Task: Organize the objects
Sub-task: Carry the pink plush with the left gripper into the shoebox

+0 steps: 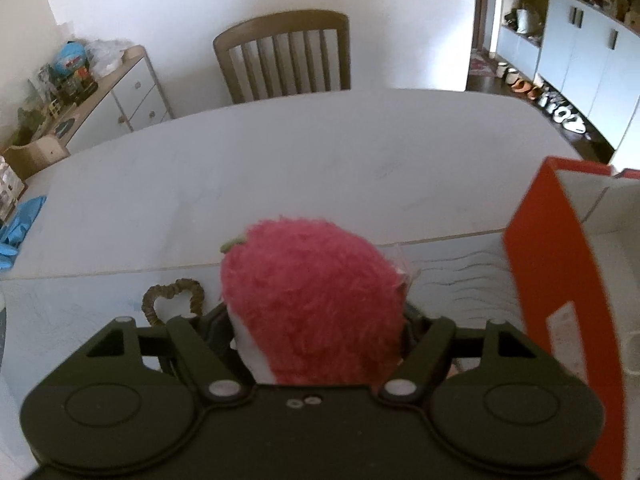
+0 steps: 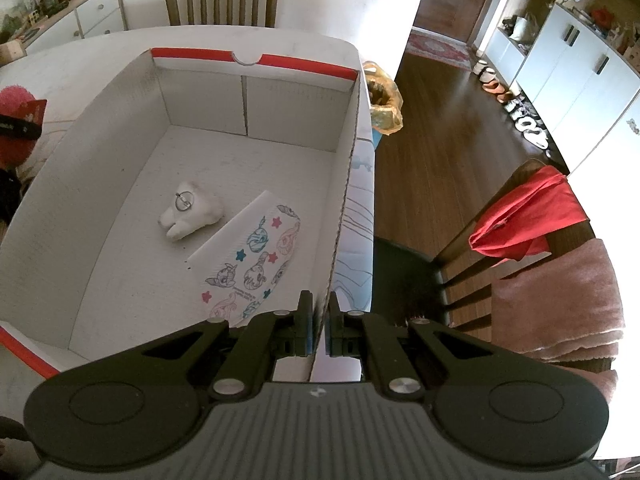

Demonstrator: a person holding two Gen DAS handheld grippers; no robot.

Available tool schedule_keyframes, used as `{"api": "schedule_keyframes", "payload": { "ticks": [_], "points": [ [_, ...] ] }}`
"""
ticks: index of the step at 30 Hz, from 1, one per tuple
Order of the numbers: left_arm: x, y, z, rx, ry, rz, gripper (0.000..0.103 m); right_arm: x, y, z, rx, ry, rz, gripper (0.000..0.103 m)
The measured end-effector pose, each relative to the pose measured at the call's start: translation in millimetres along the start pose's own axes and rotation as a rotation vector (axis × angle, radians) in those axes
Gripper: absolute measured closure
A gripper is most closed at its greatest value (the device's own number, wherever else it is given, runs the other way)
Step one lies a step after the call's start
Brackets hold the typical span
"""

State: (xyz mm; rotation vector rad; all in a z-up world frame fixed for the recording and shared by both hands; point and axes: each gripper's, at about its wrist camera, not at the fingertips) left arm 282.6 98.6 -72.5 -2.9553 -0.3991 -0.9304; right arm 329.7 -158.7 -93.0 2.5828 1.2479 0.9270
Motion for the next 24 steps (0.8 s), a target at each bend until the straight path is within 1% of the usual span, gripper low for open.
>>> {"api": "schedule_keyframes", "payload": {
  "ticks": [7, 15, 21, 24],
  "points": [
    [6, 24, -32, -0.085, 0.036, 0.015, 0.029, 0, 1, 0, 0.009, 0.008, -0.01, 0.098],
    [15, 71, -69, -0.213, 0.079, 0.096, 0.029, -1, 2, 0, 0.02, 0.015, -0.025, 0.098],
    [21, 114, -81, -0.305, 0.088, 0.163, 0.029, -2, 5, 2, 0.035, 0.025, -0.025, 0.098],
    [25, 136, -77, -0.339, 0.081, 0.198, 0.029, -2, 6, 2, 0.043, 0.03, -0.028, 0.098]
  ]
}}
Point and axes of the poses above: each gripper's, at about its wrist camera, not at the fingertips, and z roughly the way its jaws point, y to its right, x to its top, and after that the axes turned 14 degrees about -x, right-handed
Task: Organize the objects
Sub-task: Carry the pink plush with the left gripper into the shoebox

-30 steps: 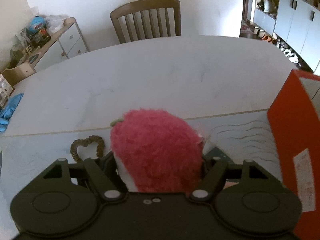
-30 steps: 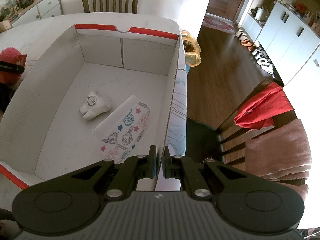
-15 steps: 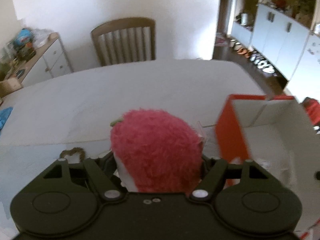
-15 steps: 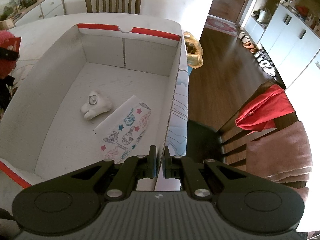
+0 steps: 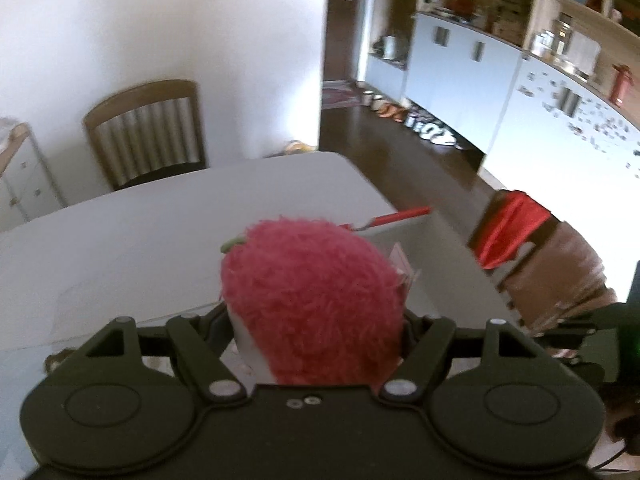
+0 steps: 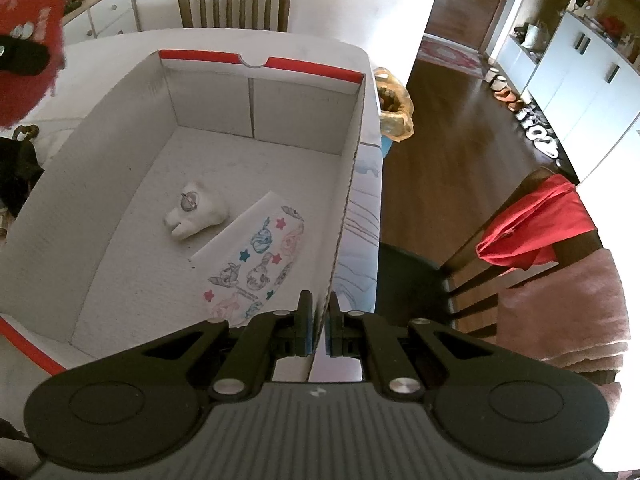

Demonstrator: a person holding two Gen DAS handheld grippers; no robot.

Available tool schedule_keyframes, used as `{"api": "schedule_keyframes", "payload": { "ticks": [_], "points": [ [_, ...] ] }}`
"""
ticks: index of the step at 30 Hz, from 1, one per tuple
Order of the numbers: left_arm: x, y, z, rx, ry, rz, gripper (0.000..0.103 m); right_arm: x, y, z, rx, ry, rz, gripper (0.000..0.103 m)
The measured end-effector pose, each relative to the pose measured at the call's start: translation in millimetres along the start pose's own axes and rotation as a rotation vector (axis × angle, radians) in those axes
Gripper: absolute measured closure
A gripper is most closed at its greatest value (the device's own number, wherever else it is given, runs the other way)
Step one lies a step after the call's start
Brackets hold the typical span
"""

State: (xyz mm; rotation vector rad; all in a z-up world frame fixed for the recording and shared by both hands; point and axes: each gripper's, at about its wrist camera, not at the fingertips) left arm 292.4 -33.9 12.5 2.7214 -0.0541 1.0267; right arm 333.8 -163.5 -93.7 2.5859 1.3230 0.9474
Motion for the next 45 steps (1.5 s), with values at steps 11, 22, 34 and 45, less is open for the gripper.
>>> {"api": "schedule_keyframes", "payload": {
  "ticks": [11, 22, 34, 45],
  "points": [
    [8, 43, 61, -0.043, -0.088, 0.058, 0.029, -1, 2, 2, 0.015, 0.013, -0.012, 0.098],
    [13, 44, 130, -0.021, -0.189, 0.054, 0.029, -1, 4, 3, 0.033, 0.02, -0.018, 0.097],
    [4, 35, 177, -0.013, -0.282, 0.061, 0.028, 1, 6, 4, 0.048, 0.02, -0.027, 0.097],
    [1, 30, 193, -0.018, -0.324, 0.082, 0.025, 0, 6, 4, 0.054, 0.023, -0.038, 0.097]
  ]
}}
Point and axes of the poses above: each gripper's, at about its wrist camera, not at the fingertips, and z roughly the way its jaws point, y to its right, x to its top, and after that the axes turned 14 degrees about -x, right-handed
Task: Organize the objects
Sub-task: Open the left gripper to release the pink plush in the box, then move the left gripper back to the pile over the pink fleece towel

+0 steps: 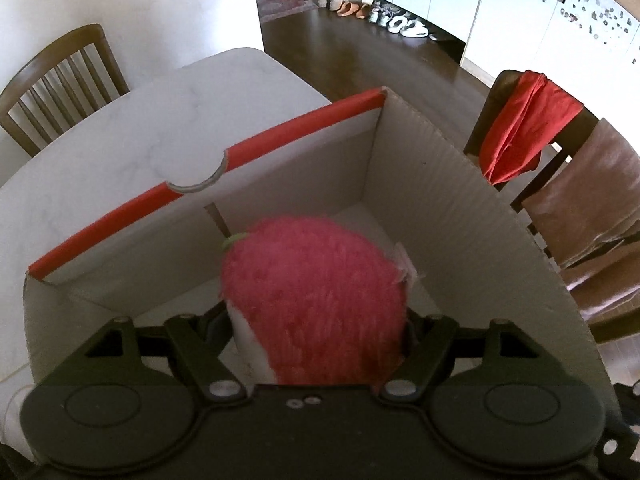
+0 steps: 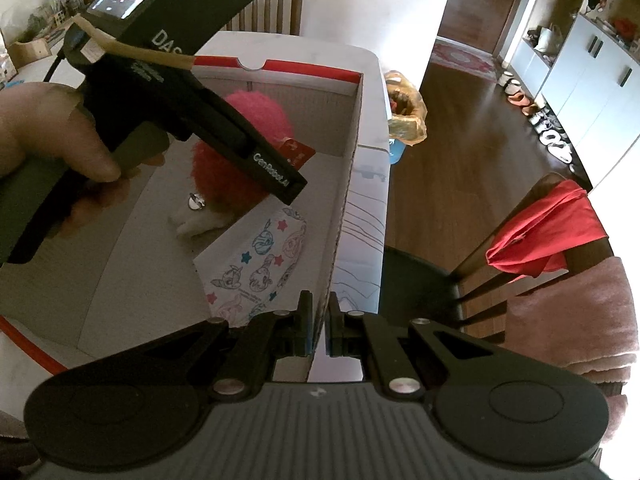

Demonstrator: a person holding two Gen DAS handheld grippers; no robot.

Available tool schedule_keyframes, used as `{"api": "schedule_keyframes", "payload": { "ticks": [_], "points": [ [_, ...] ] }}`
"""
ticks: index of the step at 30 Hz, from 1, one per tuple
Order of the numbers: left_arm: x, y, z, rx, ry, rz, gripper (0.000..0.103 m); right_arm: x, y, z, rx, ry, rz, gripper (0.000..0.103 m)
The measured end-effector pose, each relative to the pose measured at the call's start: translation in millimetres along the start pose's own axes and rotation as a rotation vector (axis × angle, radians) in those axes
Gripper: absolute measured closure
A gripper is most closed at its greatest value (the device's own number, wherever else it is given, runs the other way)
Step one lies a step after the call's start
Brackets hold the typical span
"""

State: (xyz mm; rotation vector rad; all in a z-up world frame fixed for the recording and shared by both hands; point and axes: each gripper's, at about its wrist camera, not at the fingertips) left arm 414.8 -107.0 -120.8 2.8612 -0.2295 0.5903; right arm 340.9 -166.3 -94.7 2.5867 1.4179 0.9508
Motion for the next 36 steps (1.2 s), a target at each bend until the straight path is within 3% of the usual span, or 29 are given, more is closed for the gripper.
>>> {"api": "schedule_keyframes", "payload": {
  "ticks": [10, 21, 36],
  "points": [
    [2, -1, -12, -0.007, 0.031, 0.001, 0.013, 0, 1, -1, 0.004, -0.002, 0.005, 0.098],
    [-3, 4, -40, 0.007, 0.088, -0.033, 0.013, 0, 2, -1, 0.005, 0.006, -0.012, 0.098],
    [-44, 1, -122, 0.008, 0.246, -0.087, 0.014, 0, -2, -2, -0.012, 0.014, -0.036, 0.098]
  ]
}}
Point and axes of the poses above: each gripper's, at about its wrist camera, not at the fingertips, and z roughly the way its jaws point, y to its right, x to its top, and after that the axes turned 14 degrees about -x, right-handed
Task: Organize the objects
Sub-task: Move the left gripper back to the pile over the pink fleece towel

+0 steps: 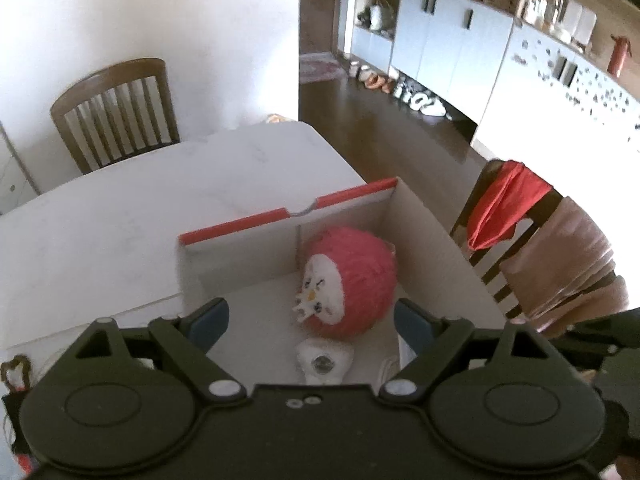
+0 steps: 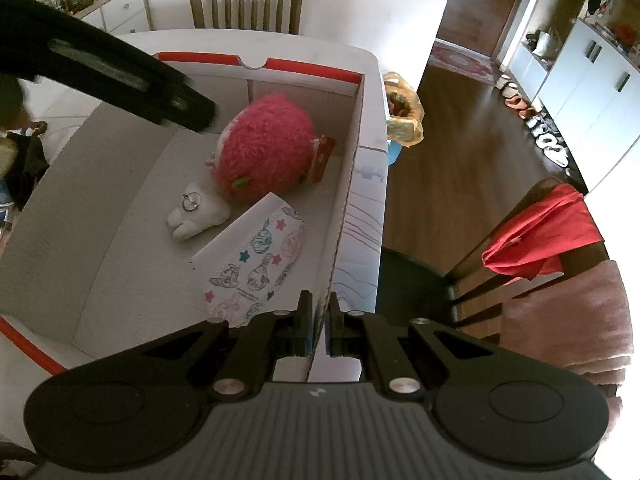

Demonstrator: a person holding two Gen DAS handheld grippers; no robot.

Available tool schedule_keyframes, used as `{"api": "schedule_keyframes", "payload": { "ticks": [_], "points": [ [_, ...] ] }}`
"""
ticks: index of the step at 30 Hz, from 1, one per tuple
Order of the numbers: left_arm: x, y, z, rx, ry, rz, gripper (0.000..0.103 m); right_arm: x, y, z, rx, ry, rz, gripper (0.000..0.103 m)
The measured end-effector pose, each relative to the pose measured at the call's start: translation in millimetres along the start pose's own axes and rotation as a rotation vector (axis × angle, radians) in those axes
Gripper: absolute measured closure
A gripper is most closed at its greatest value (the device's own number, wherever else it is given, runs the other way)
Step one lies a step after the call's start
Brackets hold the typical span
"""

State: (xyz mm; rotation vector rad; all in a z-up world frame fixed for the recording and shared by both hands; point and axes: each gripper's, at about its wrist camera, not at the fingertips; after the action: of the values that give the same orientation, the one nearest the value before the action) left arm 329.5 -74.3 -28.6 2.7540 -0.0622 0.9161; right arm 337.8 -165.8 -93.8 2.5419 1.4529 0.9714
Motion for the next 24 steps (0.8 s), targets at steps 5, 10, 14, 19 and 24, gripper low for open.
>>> {"api": "schedule_keyframes", "payload": {
  "ticks": [5, 10, 14, 19, 24],
  "points": [
    [-13, -12, -30, -0.008, 0.05, -0.029, 0.007, 3, -3, -2, -0.012, -0.004, 0.0, 0.098],
    [-30, -32, -62, -0.011, 0.092, -0.05, 0.001, 4, -5, -1, -0.029, -0.012, -0.014, 0.098],
    [-48, -55, -83, 0.038, 0.107, -0.061, 0.001, 5, -9, -2, -0.041, -0.02, -0.025, 0.098],
    [-75, -91, -103, 0.102, 0.105, -0.087, 0.001, 8, -10, 0, -0.052, -0.038, -0.015, 0.097],
    [-100, -124, -109, 0.118, 0.077, -0.123, 0.001, 10, -12, 0, -0.064, -0.051, -0.012, 0.097]
  ]
}}
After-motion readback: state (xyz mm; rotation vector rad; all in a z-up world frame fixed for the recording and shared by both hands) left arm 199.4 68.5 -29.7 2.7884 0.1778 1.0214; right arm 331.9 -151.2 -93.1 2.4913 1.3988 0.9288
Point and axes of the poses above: each gripper's, at about its wrist camera, not at the fingertips, and z roughly the way its jaws point, y to its right, x to its top, and after that the axes turned 14 degrees about -x, right-handed
